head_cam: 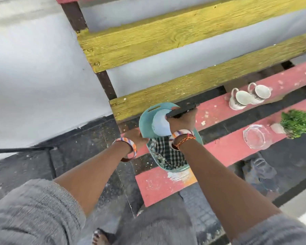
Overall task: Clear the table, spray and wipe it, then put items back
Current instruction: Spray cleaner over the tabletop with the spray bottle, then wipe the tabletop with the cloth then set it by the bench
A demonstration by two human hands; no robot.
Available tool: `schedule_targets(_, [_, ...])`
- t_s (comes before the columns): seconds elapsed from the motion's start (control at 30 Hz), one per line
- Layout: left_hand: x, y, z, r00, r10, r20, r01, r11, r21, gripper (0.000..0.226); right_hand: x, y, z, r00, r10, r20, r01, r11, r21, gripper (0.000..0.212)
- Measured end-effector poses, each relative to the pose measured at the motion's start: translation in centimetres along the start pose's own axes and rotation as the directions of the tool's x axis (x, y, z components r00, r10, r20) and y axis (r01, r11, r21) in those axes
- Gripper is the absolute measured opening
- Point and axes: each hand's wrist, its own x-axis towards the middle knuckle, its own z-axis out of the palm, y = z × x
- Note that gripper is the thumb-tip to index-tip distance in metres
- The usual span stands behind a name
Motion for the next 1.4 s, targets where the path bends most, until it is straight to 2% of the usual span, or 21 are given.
schedule_targets(0.07, [0.3,0.4,0.3,0.999,-0.02,-0.047,0.019,1.0,-0.022,0.03,0.3,-0.6,0.3,0.998,-0.056,0.015,0.056,0.998,-0.035,0.052])
schedule_targets(0.13, [0.5,0.3,0.4,0.998,-0.044,-0.051,0.042,0.998,-0.041,0.027,0.0,-1.3,0.3,0.995,-0.098,0.015,0.098,0.995,0.003,0.047])
schedule_targets(0.27, [0.8,0.2,0.6,0.993,-0.075,-0.086,0.07,0.996,-0.061,0.024,-0.9,-1.9,-0.1,0.985,-0.134,0.113,0.141,0.988,-0.062,0.061])
schedule_targets(0.37, [0.8,0.2,0.9,0.994,-0.088,-0.062,0.082,0.992,-0.097,0.026,-2.5,-0.8,-0.8,0.988,-0.047,0.15,0.069,0.987,-0.147,0.096])
schedule_targets(0.43, [0.6,0.1,0.9,0.994,-0.105,-0.016,0.102,0.988,-0.116,0.03,-4.1,1.0,-1.3,0.985,0.073,0.154,-0.027,0.96,-0.28,0.092])
schedule_targets(0.47, [0.5,0.1,0.8,0.994,-0.111,0.011,0.112,0.986,-0.123,0.03,-4.8,2.2,-1.5,0.972,0.137,0.192,-0.057,0.926,-0.373,0.081])
schedule_targets(0.5, [0.5,-0.1,0.7,0.993,-0.114,0.031,0.117,0.984,-0.135,0.028,-5.3,3.2,-1.7,0.941,0.213,0.264,-0.049,0.856,-0.514,0.062])
schedule_targets(0.53, [0.3,-0.2,0.6,0.992,-0.118,0.045,0.123,0.981,-0.152,0.027,-5.5,3.8,-1.9,0.893,0.298,0.337,-0.005,0.755,-0.655,0.034])
schedule_targets(0.57, [0.2,-0.6,0.5,0.993,-0.113,0.045,0.12,0.978,-0.172,0.029,-5.7,4.2,-2.0,0.845,0.378,0.379,0.046,0.655,-0.754,0.018])
schedule_targets(0.63, [-0.1,-1.4,0.3,0.993,-0.112,0.031,0.116,0.974,-0.195,0.032,-5.1,5.0,-1.9,0.805,0.43,0.408,0.146,0.523,-0.84,0.03])
schedule_targets(0.7, [-0.5,-2.5,0.2,0.995,-0.104,0.006,0.103,0.975,-0.198,0.03,-4.6,5.3,-1.7,0.838,0.379,0.392,0.193,0.466,-0.863,0.032])
schedule_targets(0.87, [-2.5,-5.1,0.0,0.996,-0.087,0.021,0.09,0.975,-0.205,0.027,-4.6,3.4,-2.8,0.914,0.235,0.331,0.093,0.671,-0.735,0.041])
schedule_targets(0.97, [-4.4,-5.8,-0.3,0.997,-0.072,0.041,0.08,0.97,-0.229,0.031,-6.2,1.0,-3.4,0.951,0.085,0.296,0.045,0.912,-0.407,0.042])
schedule_targets(1.0, [-5.2,-6.0,-0.5,0.998,-0.05,0.042,0.059,0.967,-0.248,0.032,-7.0,0.1,-3.4,0.963,0.037,0.267,0.045,0.955,-0.295,0.038])
schedule_targets(1.1, [-7.9,-6.4,-1.3,0.999,0.034,0.027,-0.024,0.95,-0.311,0.035,-10.7,-3.1,-2.9,0.976,-0.079,0.204,0.095,0.993,-0.073,0.025])
schedule_targets(1.2, [-11.4,-7.1,-2.4,0.988,0.156,0.014,-0.135,0.893,-0.429,0.041,-14.5,-6.1,-1.2,0.971,-0.178,0.159,0.162,0.981,0.109,0.031])
schedule_targets(1.3, [-15.8,-9.0,-3.7,0.952,0.294,-0.087,-0.291,0.775,-0.562,0.055,-19.1,-7.9,1.6,0.94,-0.239,0.245,0.191,0.96,0.202,0.034])
schedule_targets(1.37, [-19.4,-11.1,-4.5,0.933,0.337,-0.13,-0.339,0.694,-0.635,0.071,-22.3,-8.2,3.8,0.895,-0.256,0.365,0.152,0.944,0.292,0.022])
schedule_targets(1.4, [-21.3,-12.3,-4.9,0.918,0.357,-0.175,-0.384,0.684,-0.62,0.072,-24.1,-8.3,5.0,0.861,-0.26,0.438,0.1,0.93,0.355,0.018])
